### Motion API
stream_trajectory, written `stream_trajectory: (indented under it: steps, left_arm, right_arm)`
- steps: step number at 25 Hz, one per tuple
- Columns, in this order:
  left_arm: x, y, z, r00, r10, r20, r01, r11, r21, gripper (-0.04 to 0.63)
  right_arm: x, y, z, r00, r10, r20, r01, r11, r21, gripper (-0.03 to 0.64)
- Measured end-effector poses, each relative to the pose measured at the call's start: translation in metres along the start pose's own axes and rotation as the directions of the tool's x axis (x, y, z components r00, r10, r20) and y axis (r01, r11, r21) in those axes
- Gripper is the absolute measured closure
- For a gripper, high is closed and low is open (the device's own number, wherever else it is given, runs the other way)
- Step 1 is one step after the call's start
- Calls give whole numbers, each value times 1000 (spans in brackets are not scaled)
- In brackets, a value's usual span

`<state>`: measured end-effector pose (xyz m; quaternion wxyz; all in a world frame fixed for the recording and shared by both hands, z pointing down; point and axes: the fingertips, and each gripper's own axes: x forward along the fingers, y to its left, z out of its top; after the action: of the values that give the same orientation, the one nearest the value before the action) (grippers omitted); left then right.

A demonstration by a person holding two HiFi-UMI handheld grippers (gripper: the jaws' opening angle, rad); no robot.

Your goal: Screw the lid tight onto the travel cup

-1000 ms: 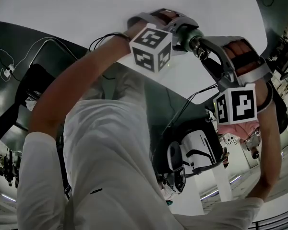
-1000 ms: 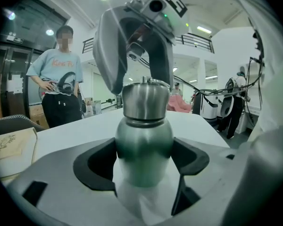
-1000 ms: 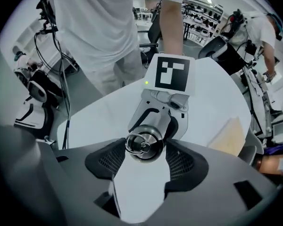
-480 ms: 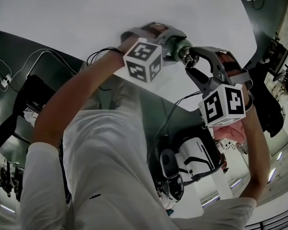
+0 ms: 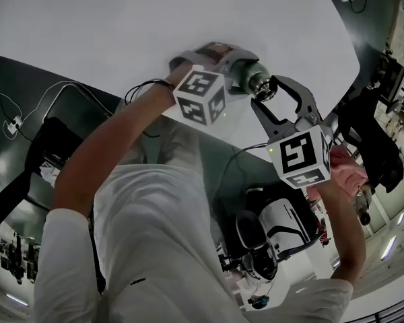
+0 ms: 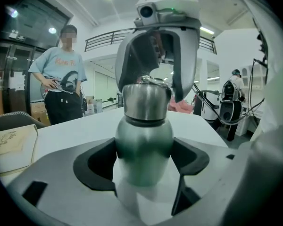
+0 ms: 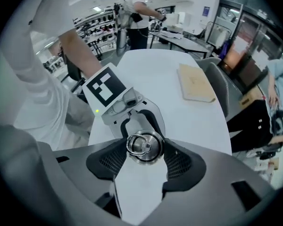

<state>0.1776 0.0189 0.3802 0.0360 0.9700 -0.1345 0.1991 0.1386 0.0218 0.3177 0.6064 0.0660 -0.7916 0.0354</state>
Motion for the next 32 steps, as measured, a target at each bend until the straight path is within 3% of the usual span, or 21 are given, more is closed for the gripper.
stream_trajectory:
  steps: [5, 8, 10, 13, 17, 21, 25, 27, 32]
  left_arm:
    - [3, 3, 1, 1000, 5, 1, -5, 1000, 1, 250]
    - [0, 2, -2, 1000, 1, -3, -1, 1000, 0, 250]
    - [0, 2, -2, 1000, 0, -3, 0, 1000, -2, 250]
    - [4, 2, 2, 1000, -3, 5, 3, 1000, -1, 250]
    - [-1, 3, -4, 1000, -6, -3, 6, 1000, 4, 250]
    - [2, 2, 2, 1000, -8, -3, 8, 1000, -1, 250]
    - [1, 3, 2, 1000, -3, -2, 3, 1000, -3, 250]
    - [0, 3, 2, 1000, -3, 0, 3, 1000, -4, 250]
    - [2, 5, 2, 1000, -4, 6, 4, 1000, 5, 250]
  right_arm:
    - [-1, -8, -1, 996, -88, 17, 81, 964, 251, 376]
    - [1, -7, 2, 994, -105, 37, 90, 956, 278, 376]
    - [-2, -6, 1, 994, -99, 51, 84, 967, 242, 374]
    - [-13, -9, -1, 996, -86, 36, 82, 991, 110, 353]
    - [-16, 3, 11, 999, 45, 8, -44, 988, -146, 353]
    - [-22, 12, 7, 984, 154, -85, -175, 901, -396, 353]
    - [-16, 13, 1, 977, 140, -159, -210, 750, -627, 353]
    - [-11, 11, -7, 969, 124, -212, -238, 687, -686, 353]
    - [-3, 10, -9, 957, 162, -239, -288, 610, -739, 354]
